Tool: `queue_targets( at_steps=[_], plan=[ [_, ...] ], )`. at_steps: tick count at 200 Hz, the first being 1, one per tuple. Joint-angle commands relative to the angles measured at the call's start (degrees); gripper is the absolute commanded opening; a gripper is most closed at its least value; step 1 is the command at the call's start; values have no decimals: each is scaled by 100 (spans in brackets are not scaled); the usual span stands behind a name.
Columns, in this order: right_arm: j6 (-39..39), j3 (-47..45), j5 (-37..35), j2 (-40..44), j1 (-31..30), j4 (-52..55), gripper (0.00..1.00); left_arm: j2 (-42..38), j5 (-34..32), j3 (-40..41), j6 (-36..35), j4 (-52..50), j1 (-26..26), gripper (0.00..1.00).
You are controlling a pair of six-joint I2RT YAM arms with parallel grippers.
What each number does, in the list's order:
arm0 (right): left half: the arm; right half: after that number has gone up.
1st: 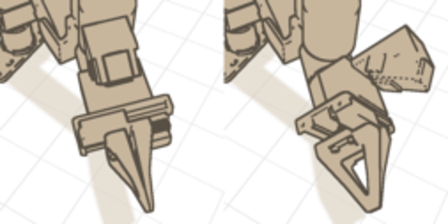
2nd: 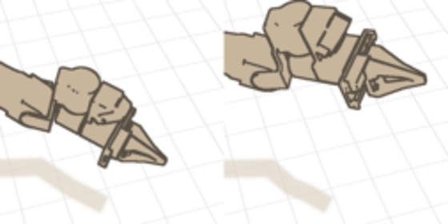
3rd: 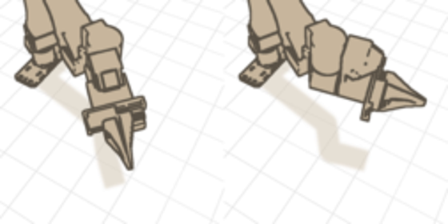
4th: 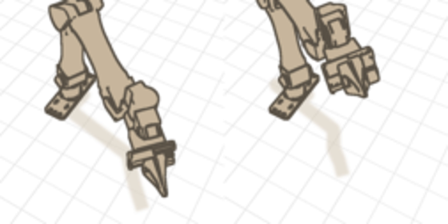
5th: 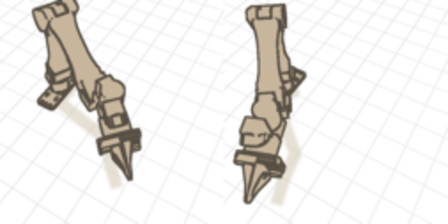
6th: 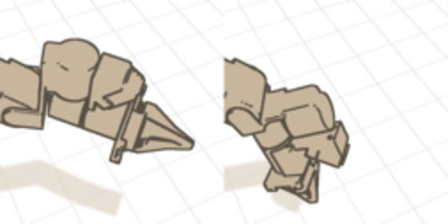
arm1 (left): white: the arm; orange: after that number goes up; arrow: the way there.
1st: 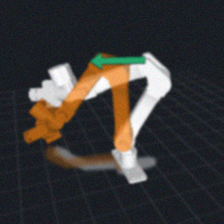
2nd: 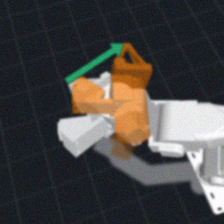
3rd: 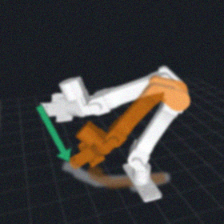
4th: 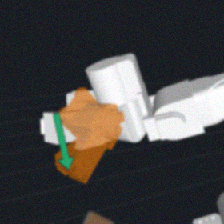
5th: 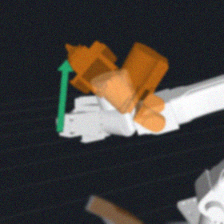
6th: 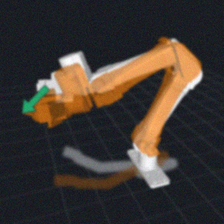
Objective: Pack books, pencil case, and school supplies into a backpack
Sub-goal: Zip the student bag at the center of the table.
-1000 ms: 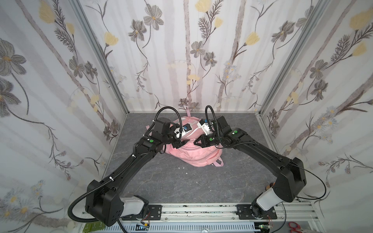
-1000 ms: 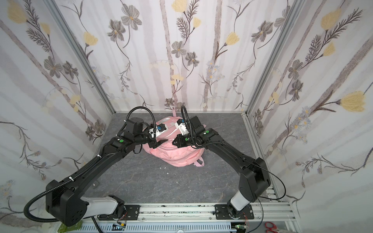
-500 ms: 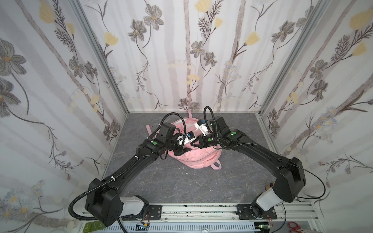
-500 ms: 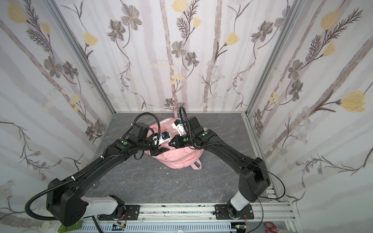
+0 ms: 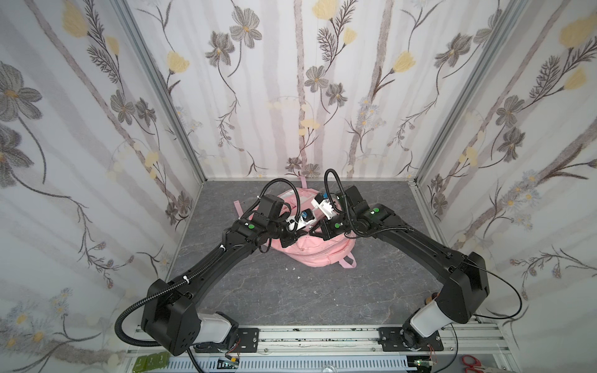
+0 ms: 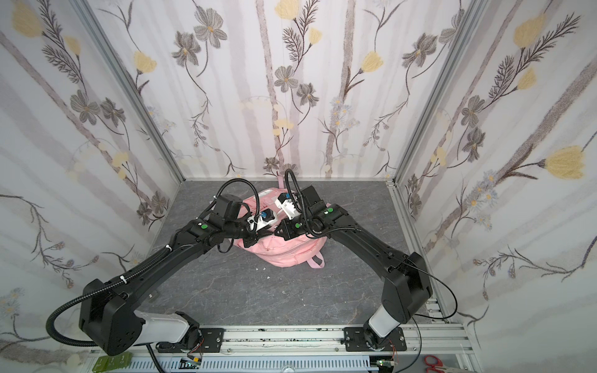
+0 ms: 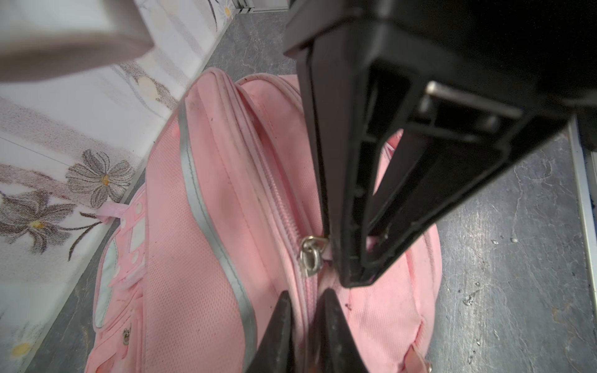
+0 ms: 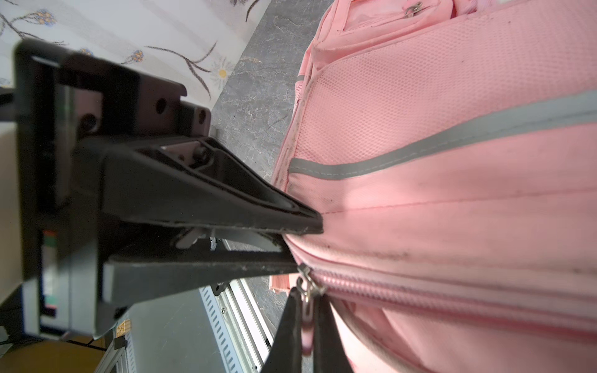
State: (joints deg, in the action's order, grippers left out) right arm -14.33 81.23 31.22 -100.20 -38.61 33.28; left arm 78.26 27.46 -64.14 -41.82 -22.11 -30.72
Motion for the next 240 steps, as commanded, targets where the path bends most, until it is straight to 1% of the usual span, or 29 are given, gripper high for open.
queue_targets(
  at_steps=[1, 26, 41, 82, 90, 110, 131, 138, 157, 166, 167, 169, 175, 179, 184, 187, 190, 193, 215, 233, 240],
  plan=[
    [472, 163, 402, -4, -18, 173, 0, 36, -486, -75, -29, 120, 31, 0],
    [512, 263, 167, -68, 42, 387, 0, -42, -544, -30, -62, 104, 38, 0],
    [454, 256, 7, -56, 185, 476, 0, -149, -584, 94, -78, 119, 58, 0],
    [211, 74, -333, 11, 1121, 778, 0, -584, -510, 565, -206, 49, 279, 0],
    [239, 105, -440, -22, 1245, 884, 0, -795, -517, 648, -223, 35, 332, 0],
    [368, 276, -751, -175, 1444, 1190, 0, -1014, -519, 816, -266, -2, 449, 0],
    [387, 438, -1201, -326, 1514, 1377, 0, -1109, -637, 928, -319, -1, 544, 0],
    [387, 510, -1250, -372, 1502, 1424, 0, -1103, -741, 943, -311, 26, 579, 0],
    [354, 745, -982, -481, 1294, 1419, 0, -1060, -1297, 996, -209, 320, 629, 0],
    [352, 916, -762, -559, 1087, 1435, 0, -1026, -1367, 885, -129, 253, 626, 0],
    [352, 936, -747, -565, 1063, 1440, 0, -1025, -1358, 859, -118, 225, 623, 1],
    [337, 996, -665, -595, 987, 1439, 0, -1019, -1338, 824, -105, 157, 621, 5],
    [286, 1079, -529, -653, 854, 1428, 0, -1006, -1219, 670, -69, -53, 620, 35],
    [240, 1151, -415, -684, 752, 1412, 0, -997, -1117, 561, -34, -196, 613, 57],
    [153, 1230, -265, -734, 622, 1369, 0, -997, -988, 454, 31, -338, 603, 81],
    [98, 1263, -186, -756, 546, 1325, 0, -997, -921, 392, 83, -398, 590, 91],
    [40, 1299, -96, -771, 474, 1276, 0, -1003, -866, 341, 135, -464, 569, 99],
    [-32, 1319, -17, -775, 404, 1211, 0, -1005, -813, 302, 186, -513, 556, 100],
    [-562, 1365, 438, -806, 34, 626, 0, -1070, -449, 78, 498, -736, 344, 99],
    [-823, 1360, 674, -808, -143, 264, 0, -1149, -409, 238, 759, -470, 244, 92],
    [-853, 1352, 709, -814, -177, 199, 0, -1163, -420, 326, 745, -414, 234, 89]
  ],
)
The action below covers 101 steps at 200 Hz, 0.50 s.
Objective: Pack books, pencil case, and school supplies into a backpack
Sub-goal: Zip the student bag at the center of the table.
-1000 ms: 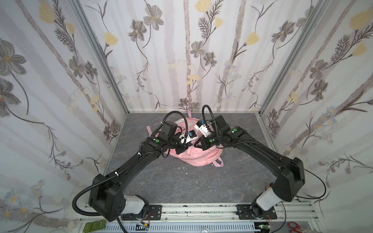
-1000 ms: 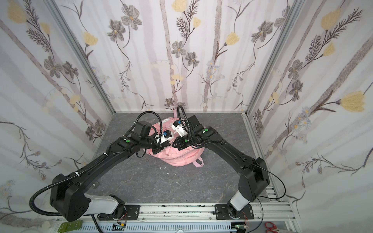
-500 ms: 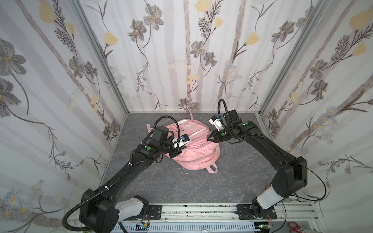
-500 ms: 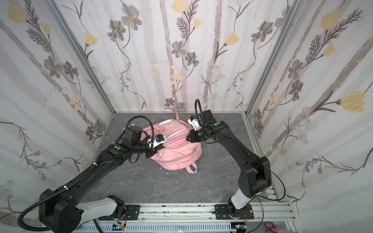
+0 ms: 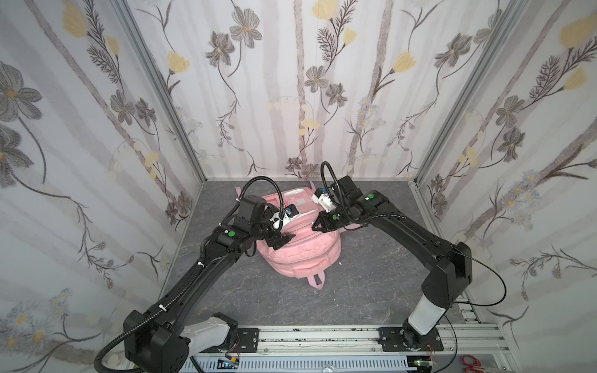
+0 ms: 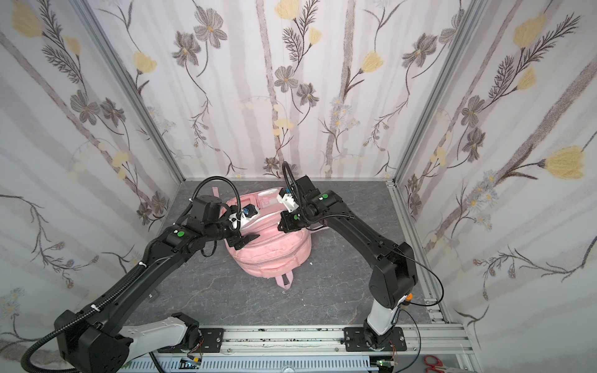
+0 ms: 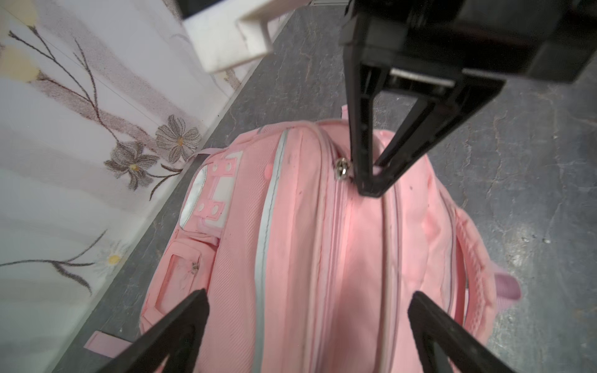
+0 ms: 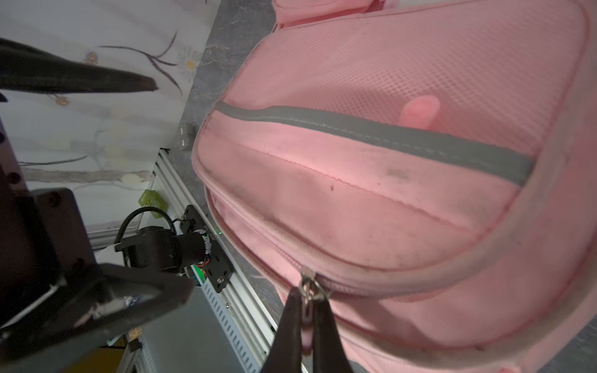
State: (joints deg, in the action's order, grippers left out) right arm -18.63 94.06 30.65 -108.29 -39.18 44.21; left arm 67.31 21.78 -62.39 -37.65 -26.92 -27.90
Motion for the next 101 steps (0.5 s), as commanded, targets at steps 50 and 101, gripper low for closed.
queue_targets(
  at_steps=[50, 101],
  plan=[
    [-342, -242, 879, 151, -161, -877, 0, 51, -495, 377, -297, -30, -58, 71],
    [-245, -380, 664, 247, -163, -708, 0, 77, -474, 379, -246, 229, -49, 24]
  ],
)
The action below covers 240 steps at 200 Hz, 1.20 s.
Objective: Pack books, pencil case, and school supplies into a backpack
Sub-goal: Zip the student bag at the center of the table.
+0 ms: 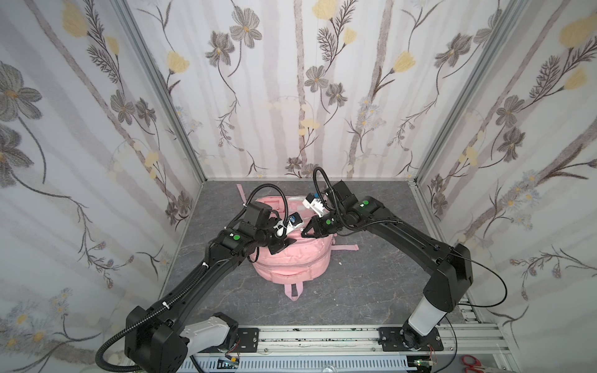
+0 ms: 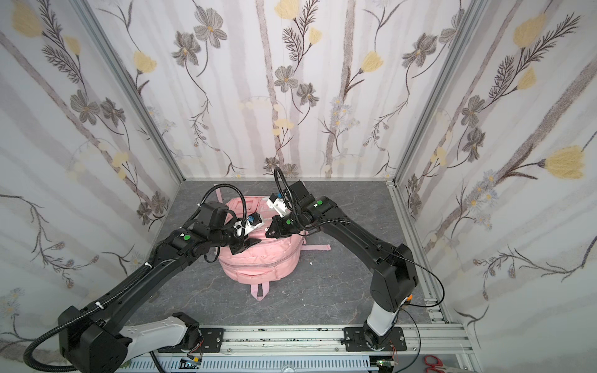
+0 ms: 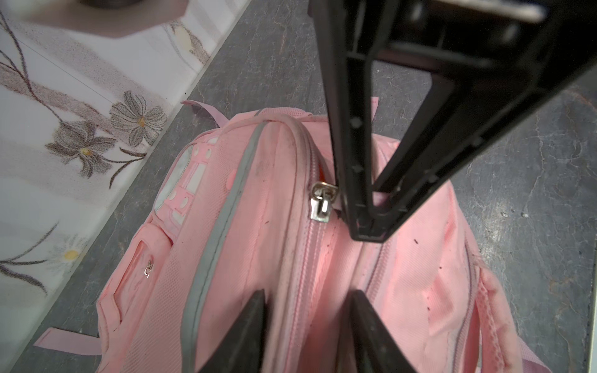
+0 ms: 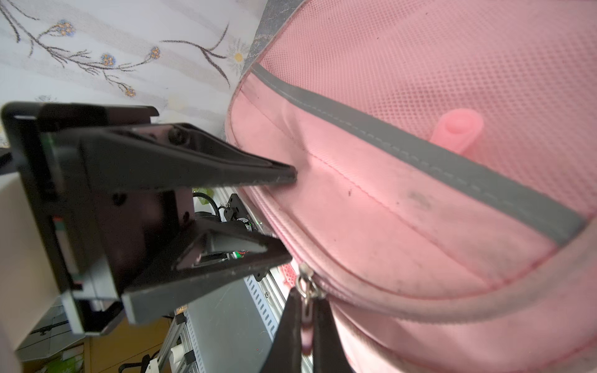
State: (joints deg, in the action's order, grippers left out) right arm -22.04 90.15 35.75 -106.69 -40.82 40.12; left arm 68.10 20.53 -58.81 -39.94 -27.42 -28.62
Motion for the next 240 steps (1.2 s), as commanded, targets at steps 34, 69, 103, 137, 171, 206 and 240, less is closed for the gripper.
queue_targets(
  at_steps=[34, 69, 103, 137, 171, 206, 240],
  plan=[
    [123, 31, 134, 68, 3, -276, 0, 36, -216, -116, 78, 127, 23, 61],
    [134, 56, 125, 44, 3, -284, 0, 81, -75, -300, 127, -180, 39, 60],
    [244, -49, 99, -84, 4, -262, 0, 66, 182, -333, 221, -273, 118, 59],
    [253, -47, 150, -123, 6, -317, 0, 87, 456, -311, 398, -156, 216, 68],
    [237, -50, 178, -108, 8, -343, 0, 329, 680, -376, 305, -202, 224, 60],
    [227, -30, 254, -53, 11, -349, 0, 511, 523, -340, 317, -7, 225, 54],
    [241, -80, 319, 12, 64, -337, 0, 614, 269, -386, 406, 213, 224, 29]
  ],
)
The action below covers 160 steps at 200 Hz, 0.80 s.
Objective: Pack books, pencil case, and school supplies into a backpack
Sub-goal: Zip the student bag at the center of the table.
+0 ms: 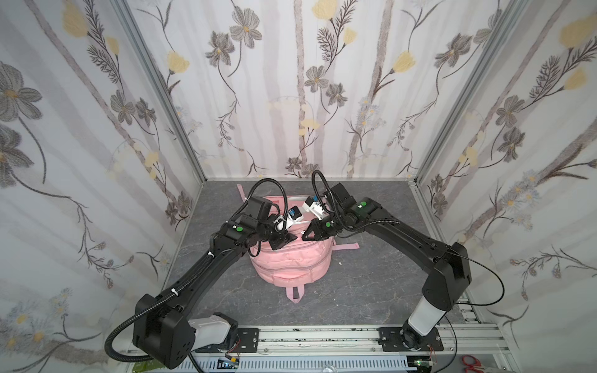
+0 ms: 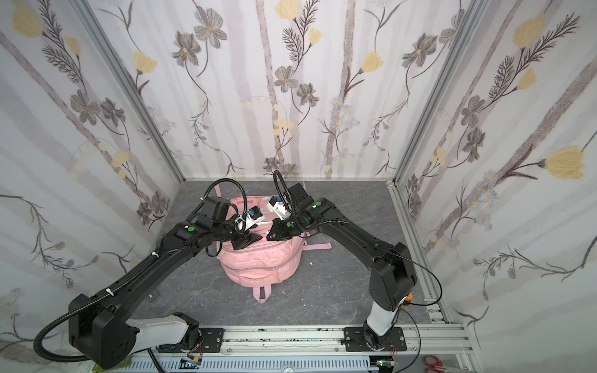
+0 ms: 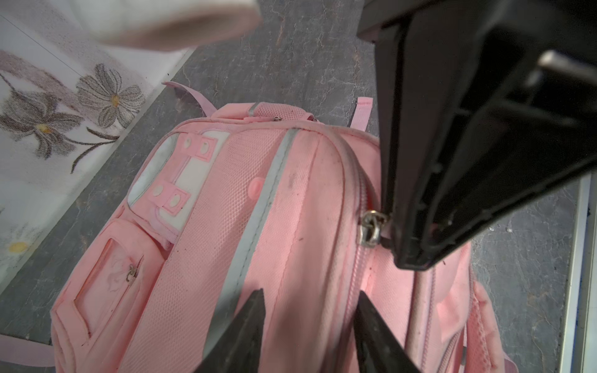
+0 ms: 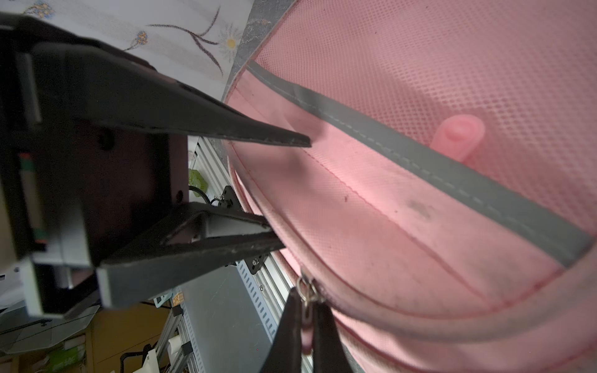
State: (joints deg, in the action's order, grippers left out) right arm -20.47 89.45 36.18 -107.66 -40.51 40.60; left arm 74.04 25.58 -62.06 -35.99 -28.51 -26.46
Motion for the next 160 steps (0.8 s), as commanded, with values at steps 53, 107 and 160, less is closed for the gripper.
queue_targets(
  at_steps=[53, 107, 160],
  plan=[
    [109, -15, 187, 144, 397, -384, 0, -327, -528, 192, -139, 660, 5, 0],
    [553, -20, -7, 183, 973, -12, 0, -706, -681, 392, -380, 461, 44, 0],
    [1681, 438, -877, -182, 1161, 751, 0, -1031, -353, 568, -658, 288, 105, 0]
  ],
)
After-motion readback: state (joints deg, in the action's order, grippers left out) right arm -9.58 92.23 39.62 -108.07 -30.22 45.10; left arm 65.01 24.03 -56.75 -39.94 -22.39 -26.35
